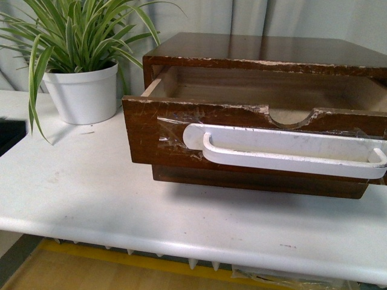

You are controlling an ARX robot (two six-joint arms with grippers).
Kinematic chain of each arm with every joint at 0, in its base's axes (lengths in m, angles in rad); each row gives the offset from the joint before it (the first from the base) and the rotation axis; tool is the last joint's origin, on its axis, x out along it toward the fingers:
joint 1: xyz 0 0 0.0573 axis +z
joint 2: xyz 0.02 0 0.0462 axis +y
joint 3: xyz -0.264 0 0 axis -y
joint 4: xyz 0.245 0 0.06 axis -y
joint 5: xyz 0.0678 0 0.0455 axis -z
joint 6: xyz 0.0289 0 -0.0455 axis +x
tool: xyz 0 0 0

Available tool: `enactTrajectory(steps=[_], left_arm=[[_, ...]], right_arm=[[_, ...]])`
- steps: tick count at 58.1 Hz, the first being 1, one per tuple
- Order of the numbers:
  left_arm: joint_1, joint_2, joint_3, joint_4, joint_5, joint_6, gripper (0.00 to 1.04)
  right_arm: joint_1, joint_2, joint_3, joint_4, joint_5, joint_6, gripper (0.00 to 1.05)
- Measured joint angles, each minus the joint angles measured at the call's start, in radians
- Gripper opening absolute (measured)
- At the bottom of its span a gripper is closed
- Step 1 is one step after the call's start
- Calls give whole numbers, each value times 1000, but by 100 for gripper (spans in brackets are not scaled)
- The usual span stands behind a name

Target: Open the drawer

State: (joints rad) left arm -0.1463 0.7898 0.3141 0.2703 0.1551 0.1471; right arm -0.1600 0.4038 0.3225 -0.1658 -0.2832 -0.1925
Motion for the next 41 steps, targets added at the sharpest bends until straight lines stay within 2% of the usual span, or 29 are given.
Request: enactTrajectory(steps=[7,18,28,30,34,38,41], left_arm=[[83,-182,-70,-114,19,-77,99],[194,-414,-153,-270,-43,-160,99],[217,-443,-166,-279,-47,-197,99],[214,-445,-168,-274,-54,-196,98],[173,-476,-225,-128,-139,-178,87],[152,-505,-253,-64,-152,-169,74],[150,-521,-255,-61,-151,-164,65]], right_arm=[[-32,-151,-32,-61,26,63,96],[-12,-204,-75,-18,105,152,96],[-9,-210,-80,-8,110,173,95],[1,-231,-106,58,129,175,89],[84,-264,-146,121,250,177,76],[143,-284,-168,132,275,180,64],[153,-292,-182,137,270,179,55]])
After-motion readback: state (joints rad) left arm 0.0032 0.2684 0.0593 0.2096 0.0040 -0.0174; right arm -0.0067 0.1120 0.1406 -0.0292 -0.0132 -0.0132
